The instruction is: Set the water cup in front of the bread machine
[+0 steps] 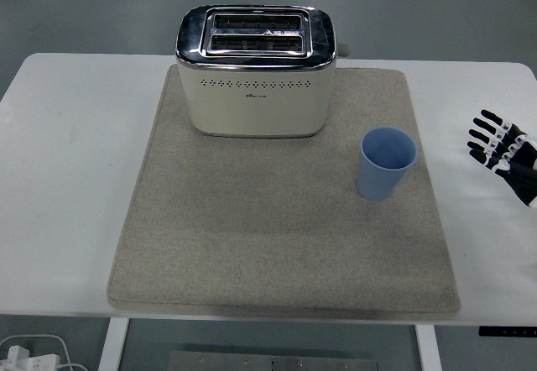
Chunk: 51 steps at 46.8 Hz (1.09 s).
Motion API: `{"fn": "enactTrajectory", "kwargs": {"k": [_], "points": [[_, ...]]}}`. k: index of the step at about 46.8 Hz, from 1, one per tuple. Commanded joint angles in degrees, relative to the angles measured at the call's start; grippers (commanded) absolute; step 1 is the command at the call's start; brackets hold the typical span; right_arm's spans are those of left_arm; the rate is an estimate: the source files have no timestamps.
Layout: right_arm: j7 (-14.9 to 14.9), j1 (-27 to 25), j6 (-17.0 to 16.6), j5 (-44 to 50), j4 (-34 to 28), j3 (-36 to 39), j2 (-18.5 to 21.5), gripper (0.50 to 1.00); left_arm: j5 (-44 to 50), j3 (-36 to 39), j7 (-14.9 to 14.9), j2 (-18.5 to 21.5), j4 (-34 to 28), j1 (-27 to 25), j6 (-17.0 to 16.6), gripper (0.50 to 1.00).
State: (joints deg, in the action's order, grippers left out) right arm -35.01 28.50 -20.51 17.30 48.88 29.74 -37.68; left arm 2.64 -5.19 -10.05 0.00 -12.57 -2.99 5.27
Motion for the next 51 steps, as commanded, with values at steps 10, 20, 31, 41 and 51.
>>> {"fn": "enactTrajectory", "kwargs": {"k": [10,20,31,41,51], "points": [[0.01,-2.66,3.63,2.55,5.25,0.06,-1.78,0.926,0.00,0.00,-0.05,0.00,0.00,0.00,0.00,1.000],[0.01,-3.71,13.30,8.80,11.76,0.06,-1.25,0.924,0.00,0.09,-0.05,0.00,0.00,0.00,0.00,1.000],[0.01,-3.98,15.68,9.06,15.10,0.06,-1.25,0.924,0.09,0.00,-0.05,0.00,0.00,0.00,0.00,1.000],[0.01,-5.38,17.79,9.15,18.70,0.15,-1.34,0.926,0.00,0.09,0.03,0.00,0.00,0.00,0.00,1.000],[0.01,-6.00,19.46,9.15,21.61,0.32,-1.60,0.926,0.00,0.09,-0.05,0.00,0.00,0.00,0.00,1.000]]}}
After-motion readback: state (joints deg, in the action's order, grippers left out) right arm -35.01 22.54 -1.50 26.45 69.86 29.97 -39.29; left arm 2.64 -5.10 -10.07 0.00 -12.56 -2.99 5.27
